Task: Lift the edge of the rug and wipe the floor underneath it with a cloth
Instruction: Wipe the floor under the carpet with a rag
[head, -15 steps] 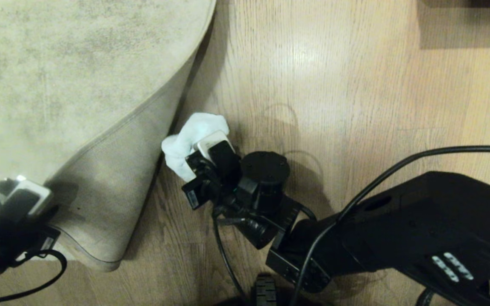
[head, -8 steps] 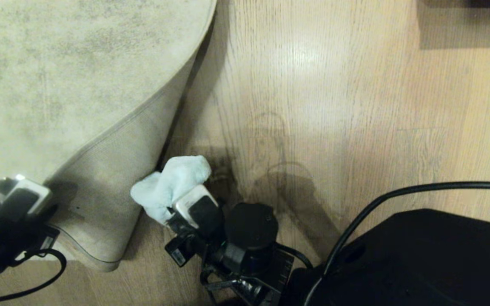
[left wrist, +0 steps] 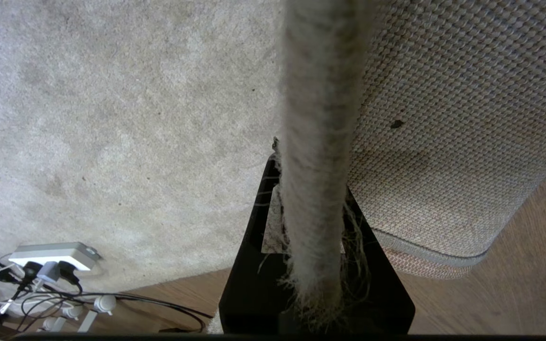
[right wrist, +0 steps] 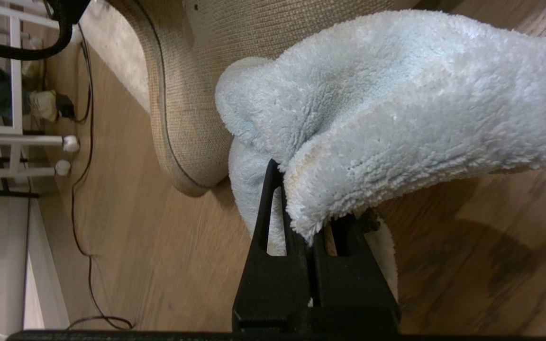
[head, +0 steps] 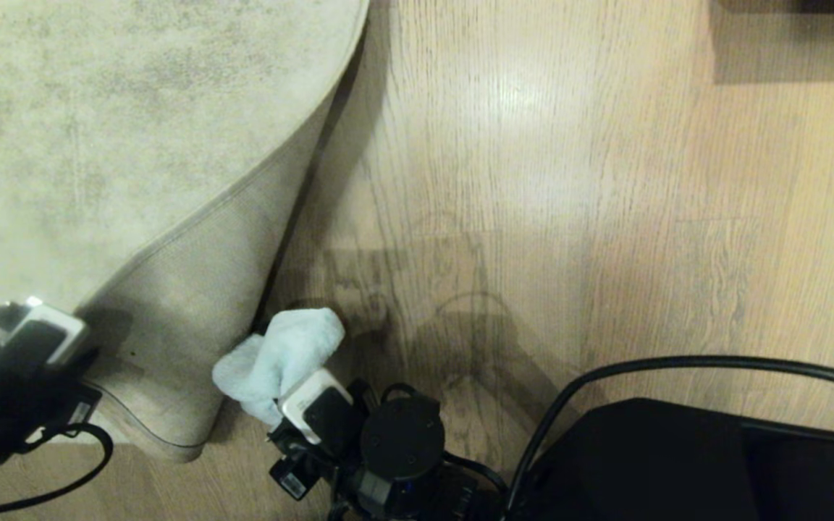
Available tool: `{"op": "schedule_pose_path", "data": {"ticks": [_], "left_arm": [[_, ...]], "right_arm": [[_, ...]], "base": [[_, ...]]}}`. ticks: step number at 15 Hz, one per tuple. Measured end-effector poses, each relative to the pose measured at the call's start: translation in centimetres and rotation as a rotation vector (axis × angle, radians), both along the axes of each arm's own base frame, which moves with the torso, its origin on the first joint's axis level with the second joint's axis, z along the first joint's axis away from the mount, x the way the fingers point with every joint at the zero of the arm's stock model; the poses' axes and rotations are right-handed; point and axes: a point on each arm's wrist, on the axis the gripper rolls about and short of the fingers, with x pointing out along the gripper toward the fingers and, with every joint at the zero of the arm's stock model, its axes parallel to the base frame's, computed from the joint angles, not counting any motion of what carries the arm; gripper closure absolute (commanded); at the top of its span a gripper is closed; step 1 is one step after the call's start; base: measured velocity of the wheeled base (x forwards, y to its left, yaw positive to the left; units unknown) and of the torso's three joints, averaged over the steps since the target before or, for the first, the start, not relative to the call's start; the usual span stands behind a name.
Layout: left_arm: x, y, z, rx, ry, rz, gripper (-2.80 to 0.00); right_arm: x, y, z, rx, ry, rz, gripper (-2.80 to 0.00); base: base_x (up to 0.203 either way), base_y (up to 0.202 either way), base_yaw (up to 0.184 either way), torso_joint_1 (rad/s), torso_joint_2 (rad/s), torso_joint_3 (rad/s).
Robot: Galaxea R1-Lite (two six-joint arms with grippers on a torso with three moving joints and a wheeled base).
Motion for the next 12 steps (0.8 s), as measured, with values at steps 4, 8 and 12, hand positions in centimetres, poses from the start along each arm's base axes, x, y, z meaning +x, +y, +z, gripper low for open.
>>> {"op": "schedule_pose_path", "data": {"ticks": [4, 8, 12], "left_arm": [[0.0, 0.0, 0.0, 0.0, 0.001, 0.002, 0.0], [-0.1, 0.0, -0.1, -0.002, 0.004, 0.001, 0.0], [-0.1, 0.0, -0.1, -0.001, 0.005, 0.001, 0.0]], "right_arm": [[0.4, 0.5, -0.9, 0.016, 0.003, -0.003, 0.0], [0.8, 0.5, -1.9, 0.006, 0.018, -0.011, 0.0], [1.2, 0.4, -2.4, 0.0, 0.027, -0.018, 0.0]], "base": [[0.0, 0.0, 0.0, 0.0, 0.0, 0.0], [0.0, 0.0, 0.0, 0.0, 0.0, 0.0], [0.0, 0.0, 0.0, 0.0, 0.0, 0.0]]}}
